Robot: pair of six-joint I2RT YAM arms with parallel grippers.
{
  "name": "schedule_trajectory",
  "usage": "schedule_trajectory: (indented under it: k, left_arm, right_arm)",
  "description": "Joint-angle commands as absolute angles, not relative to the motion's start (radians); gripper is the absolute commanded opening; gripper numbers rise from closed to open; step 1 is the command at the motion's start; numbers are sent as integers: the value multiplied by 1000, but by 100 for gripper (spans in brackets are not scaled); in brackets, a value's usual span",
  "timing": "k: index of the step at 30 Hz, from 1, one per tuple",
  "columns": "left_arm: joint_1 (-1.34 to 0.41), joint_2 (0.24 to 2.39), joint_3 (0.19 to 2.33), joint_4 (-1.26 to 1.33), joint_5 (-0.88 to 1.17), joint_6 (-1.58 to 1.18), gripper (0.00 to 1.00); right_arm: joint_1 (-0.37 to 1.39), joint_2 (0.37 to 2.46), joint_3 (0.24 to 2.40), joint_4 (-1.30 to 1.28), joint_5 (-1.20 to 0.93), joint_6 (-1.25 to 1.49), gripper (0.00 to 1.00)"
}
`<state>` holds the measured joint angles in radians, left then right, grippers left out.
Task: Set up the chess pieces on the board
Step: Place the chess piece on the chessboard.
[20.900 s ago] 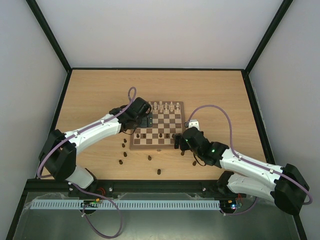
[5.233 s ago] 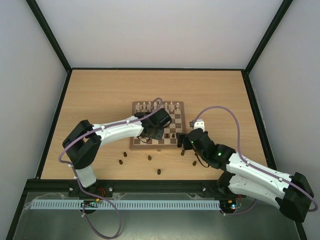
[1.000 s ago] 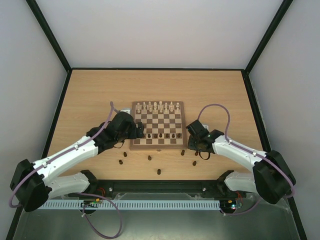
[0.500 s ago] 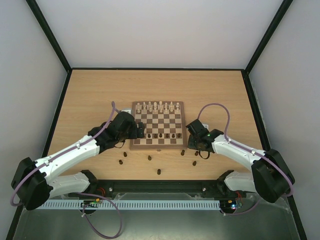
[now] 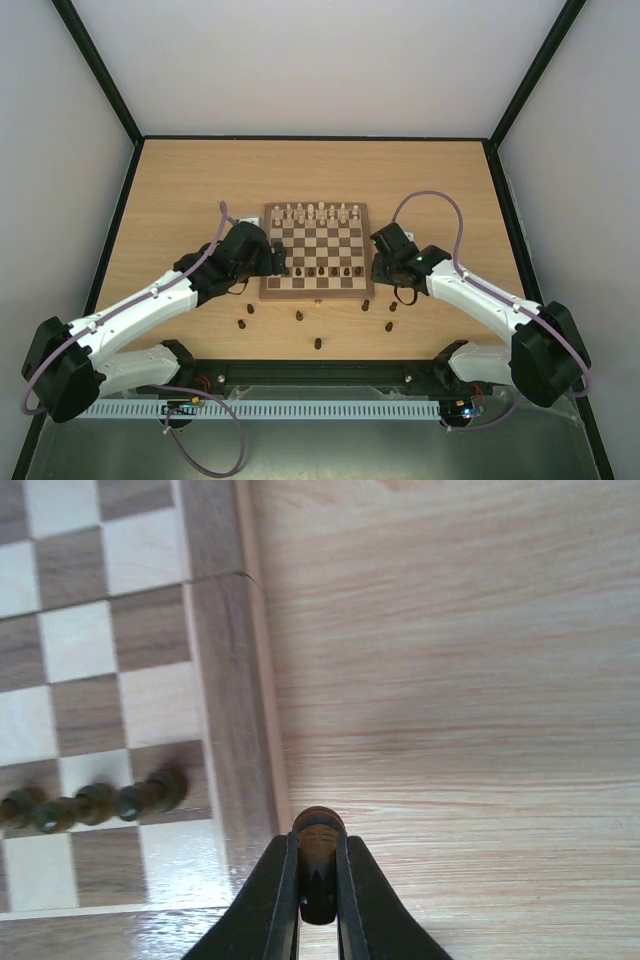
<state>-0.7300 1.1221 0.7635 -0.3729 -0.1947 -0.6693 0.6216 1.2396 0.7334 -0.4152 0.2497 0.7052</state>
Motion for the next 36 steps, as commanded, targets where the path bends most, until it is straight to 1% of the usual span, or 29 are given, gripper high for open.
schedule_trajectory:
  k: [1,7,12,20,36]
  left_arm:
    - [-719,1093,755,-384,-220,-665,99]
    - [-708,1077,755,-398,-230,-666,99]
    - [-701,1065,752,-401,-232,-663,99]
    - [-696,1050,743,-405,-231,-661,99]
    - [-675,1036,728,-402,-218,-646,99]
  right_arm:
    - [625,1211,796,-519,230,672,1]
    - [686,1233,873,-568,211,667,1]
    - [767,1295,931,-605,200,663,1]
    - [832,1389,983,-618,196,659,1]
    - [850,1517,1006,-569,213,664,2]
